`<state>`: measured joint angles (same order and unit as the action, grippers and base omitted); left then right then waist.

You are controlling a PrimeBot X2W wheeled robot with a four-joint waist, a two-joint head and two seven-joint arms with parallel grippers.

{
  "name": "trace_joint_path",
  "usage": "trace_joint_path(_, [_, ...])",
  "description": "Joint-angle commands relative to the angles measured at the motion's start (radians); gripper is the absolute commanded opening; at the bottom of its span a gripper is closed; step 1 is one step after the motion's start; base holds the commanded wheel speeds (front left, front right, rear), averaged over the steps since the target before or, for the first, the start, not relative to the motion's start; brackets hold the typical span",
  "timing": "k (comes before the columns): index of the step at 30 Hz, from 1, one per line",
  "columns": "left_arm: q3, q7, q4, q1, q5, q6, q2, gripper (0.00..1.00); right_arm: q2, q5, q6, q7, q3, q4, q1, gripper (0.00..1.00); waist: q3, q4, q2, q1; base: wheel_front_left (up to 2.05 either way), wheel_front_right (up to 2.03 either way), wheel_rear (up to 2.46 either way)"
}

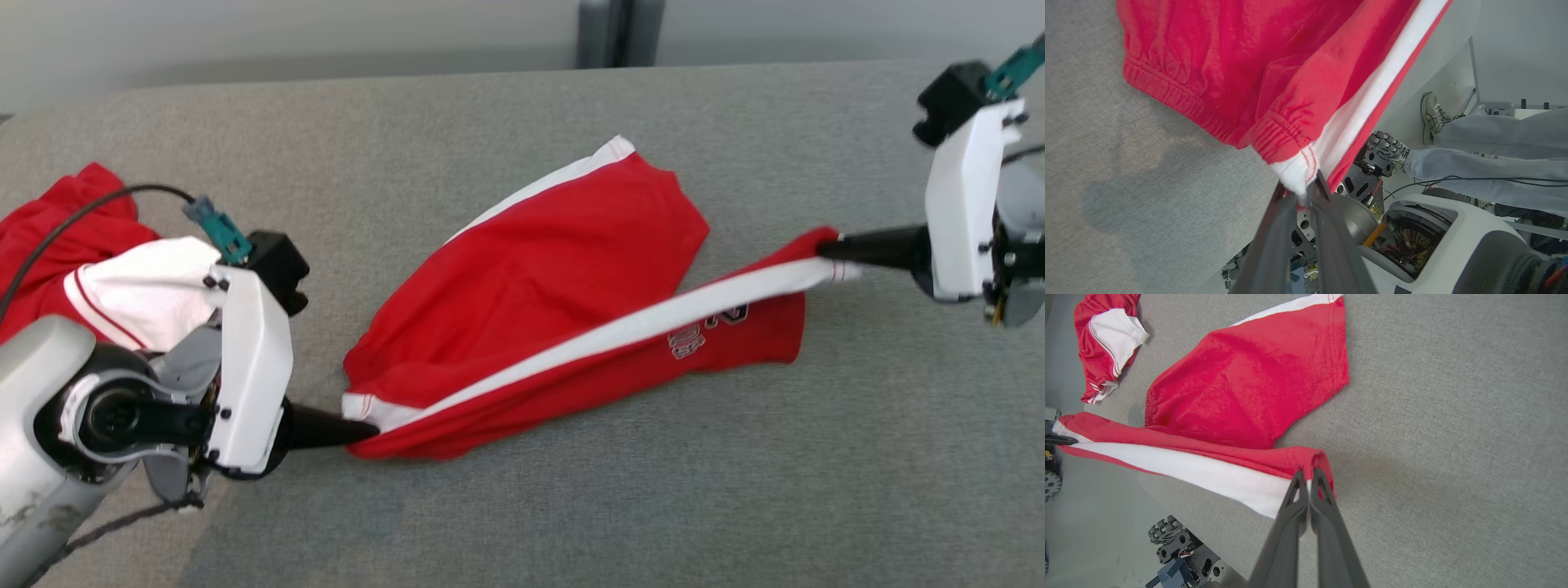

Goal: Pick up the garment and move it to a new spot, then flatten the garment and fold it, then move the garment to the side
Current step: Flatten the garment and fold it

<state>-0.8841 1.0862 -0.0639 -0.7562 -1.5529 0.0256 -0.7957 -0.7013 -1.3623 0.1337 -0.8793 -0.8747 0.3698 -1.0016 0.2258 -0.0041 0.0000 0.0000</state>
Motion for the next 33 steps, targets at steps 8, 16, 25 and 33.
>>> trace_joint_path(8, [0.062, 0.015, 0.093, -0.096, -0.074, 0.025, 0.071, 0.00, 0.098, 0.073, -0.005, -0.052, 0.060, 0.193, -0.166, 0.00, 0.114, 0.093, 0.0000, 0.0000, 0.00, 0.00, 0.00])
trace_joint_path(16, [0.088, 0.002, 0.183, -0.176, -0.058, 0.007, 0.122, 0.00, 0.184, 0.126, -0.004, -0.066, 0.104, 0.340, -0.288, 0.00, 0.209, 0.146, 0.0000, 0.0000, 0.00, 0.00, 0.00])
trace_joint_path(25, [0.088, 0.004, 0.250, -0.255, -0.027, -0.006, 0.172, 0.00, 0.254, 0.220, -0.004, -0.099, 0.113, 0.472, -0.428, 0.00, 0.293, 0.189, 0.0000, 0.0000, 0.00, 0.00, 0.00])
trace_joint_path(33, [0.082, -0.009, 0.297, -0.280, -0.010, -0.035, 0.197, 1.00, 0.290, 0.262, -0.004, -0.077, 0.122, 0.503, -0.451, 0.95, 0.306, 0.194, 0.0000, 0.0000, 0.00, 0.00, 0.00])
